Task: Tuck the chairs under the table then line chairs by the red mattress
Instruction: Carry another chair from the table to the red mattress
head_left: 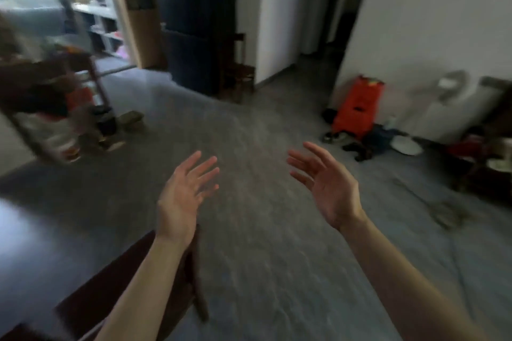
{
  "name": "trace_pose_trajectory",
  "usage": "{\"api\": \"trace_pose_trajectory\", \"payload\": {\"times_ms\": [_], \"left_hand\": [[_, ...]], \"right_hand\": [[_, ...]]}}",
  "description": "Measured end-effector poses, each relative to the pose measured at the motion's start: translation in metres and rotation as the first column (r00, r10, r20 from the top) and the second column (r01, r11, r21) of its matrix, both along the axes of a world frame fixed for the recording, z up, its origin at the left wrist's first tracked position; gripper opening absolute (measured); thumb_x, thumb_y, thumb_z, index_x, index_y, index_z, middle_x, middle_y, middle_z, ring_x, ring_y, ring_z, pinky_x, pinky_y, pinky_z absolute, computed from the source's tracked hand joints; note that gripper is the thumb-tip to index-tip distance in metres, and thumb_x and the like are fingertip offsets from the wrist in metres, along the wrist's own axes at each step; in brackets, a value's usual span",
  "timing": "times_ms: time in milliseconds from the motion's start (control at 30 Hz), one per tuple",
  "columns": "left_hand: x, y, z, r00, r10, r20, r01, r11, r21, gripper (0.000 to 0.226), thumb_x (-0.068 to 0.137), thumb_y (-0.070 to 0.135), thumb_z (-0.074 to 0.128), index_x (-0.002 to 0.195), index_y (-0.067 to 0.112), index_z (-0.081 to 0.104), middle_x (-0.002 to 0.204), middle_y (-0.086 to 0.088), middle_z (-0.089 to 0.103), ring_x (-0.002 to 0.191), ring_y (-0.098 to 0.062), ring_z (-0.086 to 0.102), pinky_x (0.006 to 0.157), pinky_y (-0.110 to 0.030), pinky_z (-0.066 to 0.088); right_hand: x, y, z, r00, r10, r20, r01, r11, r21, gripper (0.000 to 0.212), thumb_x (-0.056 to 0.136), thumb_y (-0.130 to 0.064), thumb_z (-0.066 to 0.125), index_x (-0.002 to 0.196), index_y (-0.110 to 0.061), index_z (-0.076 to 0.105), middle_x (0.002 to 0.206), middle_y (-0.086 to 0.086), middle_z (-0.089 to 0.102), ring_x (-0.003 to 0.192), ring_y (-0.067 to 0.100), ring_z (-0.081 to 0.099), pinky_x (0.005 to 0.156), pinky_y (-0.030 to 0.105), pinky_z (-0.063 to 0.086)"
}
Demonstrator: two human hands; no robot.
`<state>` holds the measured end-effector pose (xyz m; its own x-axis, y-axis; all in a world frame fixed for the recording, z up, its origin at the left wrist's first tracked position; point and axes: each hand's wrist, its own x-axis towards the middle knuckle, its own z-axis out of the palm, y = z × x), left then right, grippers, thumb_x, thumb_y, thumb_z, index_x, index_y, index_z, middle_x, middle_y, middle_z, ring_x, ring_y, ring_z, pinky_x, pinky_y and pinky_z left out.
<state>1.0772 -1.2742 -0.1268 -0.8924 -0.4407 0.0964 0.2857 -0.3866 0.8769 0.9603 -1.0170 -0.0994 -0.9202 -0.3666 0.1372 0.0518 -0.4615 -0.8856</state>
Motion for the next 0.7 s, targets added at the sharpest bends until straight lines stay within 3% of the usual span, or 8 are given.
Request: {"api": "trace_pose_trajectory", "payload": {"times_ms": [100, 267, 467, 700], "left_hand": [[-0.057, 0.074, 0.051, 0.965, -0.243, -0.104, 0.245, 0.969, 0.013, 0.05, 0.107, 0.042, 0.028, 0.141, 0.021, 0.057, 0.141, -0.013, 0.065, 0.13, -0.033, 0.061, 0.1, -0.045, 0.05], [-0.108, 0.238, 0.125, 0.813, -0.539, -0.221, 0.541, 0.839, -0.056, 0.05, 0.107, 0.041, 0.025, 0.142, 0.02, 0.055, 0.139, -0.013, 0.066, 0.124, -0.03, 0.062, 0.095, -0.043, 0.049], [-0.101, 0.444, 0.151, 0.564, -0.795, -0.225, 0.793, 0.597, -0.121, 0.048, 0.103, 0.044, 0.03, 0.134, 0.023, 0.06, 0.128, -0.005, 0.073, 0.12, -0.029, 0.065, 0.092, -0.042, 0.05], [-0.029, 0.706, 0.149, 0.238, -0.95, -0.202, 0.954, 0.267, -0.136, 0.05, 0.105, 0.044, 0.028, 0.138, 0.019, 0.058, 0.132, -0.007, 0.072, 0.116, -0.025, 0.068, 0.09, -0.044, 0.051]], "right_hand": [[0.008, 0.082, 0.043, 0.973, -0.217, -0.082, 0.218, 0.976, -0.006, 0.049, 0.096, -0.036, 0.038, 0.136, -0.015, 0.057, 0.134, 0.017, 0.067, 0.126, 0.034, 0.062, 0.105, 0.046, 0.047], [0.048, 0.231, 0.104, 0.824, -0.531, -0.198, 0.53, 0.846, -0.059, 0.047, 0.098, -0.034, 0.037, 0.135, -0.016, 0.058, 0.134, 0.017, 0.067, 0.128, 0.034, 0.06, 0.105, 0.047, 0.046], [0.126, 0.399, 0.127, 0.594, -0.756, -0.273, 0.772, 0.632, -0.072, 0.05, 0.095, -0.039, 0.039, 0.136, -0.017, 0.058, 0.134, 0.015, 0.068, 0.13, 0.035, 0.059, 0.113, 0.055, 0.038], [0.272, 0.599, 0.119, 0.293, -0.909, -0.298, 0.944, 0.323, -0.059, 0.056, 0.097, -0.04, 0.035, 0.144, -0.014, 0.051, 0.141, 0.017, 0.062, 0.134, 0.036, 0.055, 0.109, 0.052, 0.04]]}}
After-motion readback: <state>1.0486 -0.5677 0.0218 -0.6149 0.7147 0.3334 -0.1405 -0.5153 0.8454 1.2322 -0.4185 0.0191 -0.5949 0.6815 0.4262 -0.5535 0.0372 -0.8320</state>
